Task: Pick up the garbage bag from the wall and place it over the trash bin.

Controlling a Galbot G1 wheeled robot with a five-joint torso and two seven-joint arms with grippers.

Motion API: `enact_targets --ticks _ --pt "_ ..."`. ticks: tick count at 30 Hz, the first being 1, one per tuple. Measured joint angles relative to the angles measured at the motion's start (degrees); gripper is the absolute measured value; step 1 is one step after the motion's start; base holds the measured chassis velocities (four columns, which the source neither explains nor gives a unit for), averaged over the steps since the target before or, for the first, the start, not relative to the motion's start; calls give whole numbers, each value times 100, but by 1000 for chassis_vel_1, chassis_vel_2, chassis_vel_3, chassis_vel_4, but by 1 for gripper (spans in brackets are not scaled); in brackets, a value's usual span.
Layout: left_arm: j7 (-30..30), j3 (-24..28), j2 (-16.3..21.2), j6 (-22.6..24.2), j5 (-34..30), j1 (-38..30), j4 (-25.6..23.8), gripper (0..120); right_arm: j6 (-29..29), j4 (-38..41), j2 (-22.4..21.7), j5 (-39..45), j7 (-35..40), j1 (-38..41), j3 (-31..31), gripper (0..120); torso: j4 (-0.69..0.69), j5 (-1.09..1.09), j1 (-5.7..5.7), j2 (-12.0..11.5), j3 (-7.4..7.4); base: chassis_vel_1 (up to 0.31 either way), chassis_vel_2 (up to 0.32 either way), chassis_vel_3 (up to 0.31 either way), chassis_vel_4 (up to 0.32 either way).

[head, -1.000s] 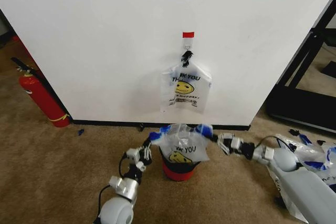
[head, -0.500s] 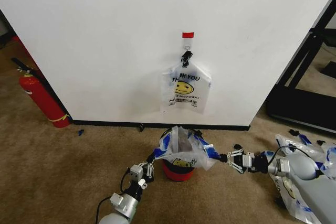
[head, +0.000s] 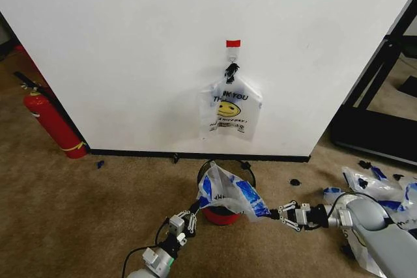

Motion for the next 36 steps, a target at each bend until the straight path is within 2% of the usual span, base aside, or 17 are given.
enact_targets --ticks 5,11,13,17,24,30,36 --pt "119 -37 6 -94 58 -69 243 0 149 -454 82 -182 -4 280 37 0 1 1 0 0 0 0 0 0 0" --pt "139 -54 17 -119 59 -71 288 0 163 -572 125 -161 112 328 8 0 0 1 0 0 0 0 0 0 0" --pt "132 -66 -17 -132 65 -92 315 0 199 -700 201 -101 512 374 -71 0 1 0 0 0 0 0 0 0 0" --pt "177 -78 -13 -164 112 -46 290 0 199 -771 231 91 663 347 -114 0 1 0 0 0 0 0 0 0 0" --pt "576 -96 113 -364 405 59 340 0 -33 -590 169 242 -177 51 19 0 0 0 0 0 0 0 0 0 0" --pt "613 -89 58 -398 589 -59 531 0 11 -708 203 5 -419 25 94 0 0 -1 0 0 0 0 0 0 0" --pt "386 -81 -74 -370 739 -285 773 0 379 -1099 417 -428 301 151 -28 0 1 2 0 0 0 0 0 0 0"
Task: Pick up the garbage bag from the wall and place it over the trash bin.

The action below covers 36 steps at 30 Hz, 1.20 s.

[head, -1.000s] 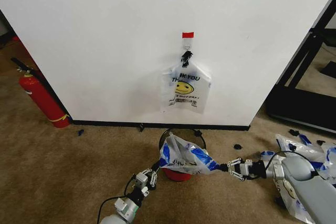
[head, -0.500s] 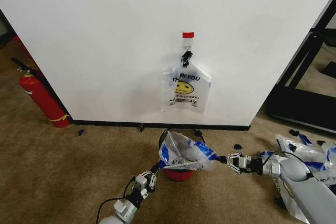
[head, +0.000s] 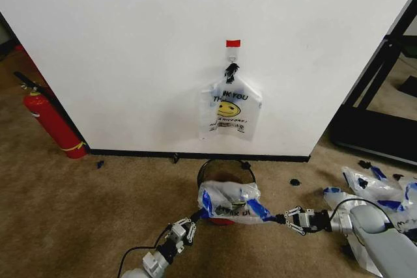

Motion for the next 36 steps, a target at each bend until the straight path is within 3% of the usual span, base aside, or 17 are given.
enact_targets --ticks 6,10,15,30,34,36 --pt "-91 -63 27 76 -167 -32 -124 0 -43 -243 21 597 800 101 -316 0 0 -1 0 0 0 0 0 0 0" --pt "-84 -108 136 98 -236 11 -241 0 -324 -271 -76 1494 918 97 -494 0 0 -1 0 0 0 0 0 0 0" --pt "-35 -114 204 110 -199 45 -258 0 -561 -318 -185 1917 843 78 -485 0 0 -2 0 0 0 0 0 0 0" --pt "52 -29 138 172 49 134 -273 0 -730 -506 -58 1636 1219 -57 -356 0 0 -1 0 0 0 0 0 0 0" --pt "65 -51 237 194 45 188 -413 7 -730 -398 -84 1712 1237 -92 -378 10 0 0 0 0 0 0 0 0 0" --pt "116 -83 386 268 100 275 -547 17 -800 -269 -192 1812 1122 -142 -365 21 0 -1 0 0 0 0 0 0 0"
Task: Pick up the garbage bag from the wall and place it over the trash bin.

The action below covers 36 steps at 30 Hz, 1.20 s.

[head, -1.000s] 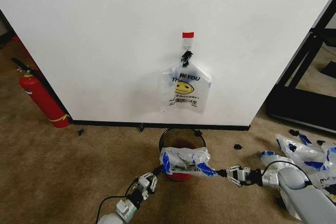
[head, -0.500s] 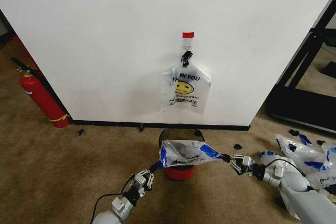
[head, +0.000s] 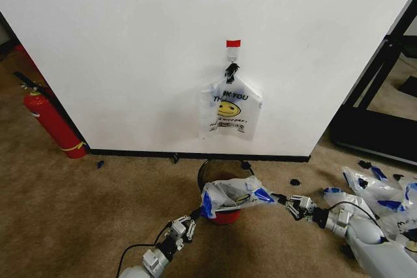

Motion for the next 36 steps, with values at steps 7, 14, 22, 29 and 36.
enact_targets --ticks 7,14,22,29,36 --pt "-1 -60 377 292 351 178 -257 42 -286 177 -361 74 -802 -86 223 45 -1 -1 0 0 0 0 0 0 0" --pt "412 -172 873 332 721 374 -554 64 -633 474 -657 171 -1895 -148 560 70 -1 -1 0 0 0 0 0 0 0" --pt "618 -587 1696 381 525 825 -1690 93 -977 1464 -979 779 -2105 -587 958 97 -2 0 0 0 0 0 0 0 0" --pt "415 -1155 2077 893 -882 694 -2918 100 -974 2342 -1095 1891 -807 -952 1070 100 2 1 0 0 0 0 0 0 0" --pt "-673 555 2409 3153 -2248 -2229 -2243 100 -1071 4079 -1148 1438 2844 -1004 715 100 2 -1 1 0 1 0 0 0 0"
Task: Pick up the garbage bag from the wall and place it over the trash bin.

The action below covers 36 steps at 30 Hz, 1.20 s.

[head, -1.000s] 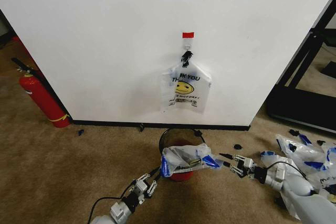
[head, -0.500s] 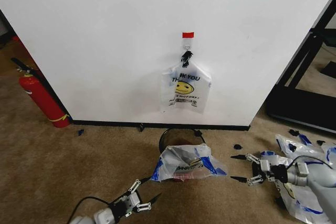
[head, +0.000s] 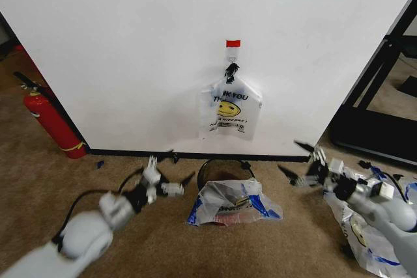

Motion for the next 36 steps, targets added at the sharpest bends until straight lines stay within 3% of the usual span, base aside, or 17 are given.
enact_targets --ticks 6,9,10,13,23,26,36 --pt "-74 1967 -637 1355 -670 -2171 1256 100 -123 311 42 -62 351 -78 174 100 -6 -3 1 0 1 0 0 0 0" --pt "-86 2290 -839 1579 -807 -2556 1517 100 -117 292 85 -78 359 -108 226 100 -7 3 0 0 0 0 0 0 0" --pt "-98 2458 -993 1877 -893 -2780 1636 100 -115 258 119 -92 360 -101 234 100 -7 5 0 0 0 0 0 0 0" --pt "-336 2671 -1301 2681 -969 -3107 1735 100 -91 210 209 -183 364 -76 239 100 -2 3 0 0 0 0 0 0 0" --pt "-886 2921 -1694 3877 -938 -3511 1954 100 -14 230 322 -294 361 -195 297 100 -3 0 0 0 -1 0 0 0 0" --pt "-1099 3059 -1960 4430 -903 -3709 2155 100 35 220 387 -384 350 -235 299 100 -1 1 0 0 0 0 0 0 0" --pt "-1194 3468 -2462 4560 -829 -3944 2441 100 176 275 529 -617 324 -550 437 100 -3 1 0 0 -1 0 0 0 0"
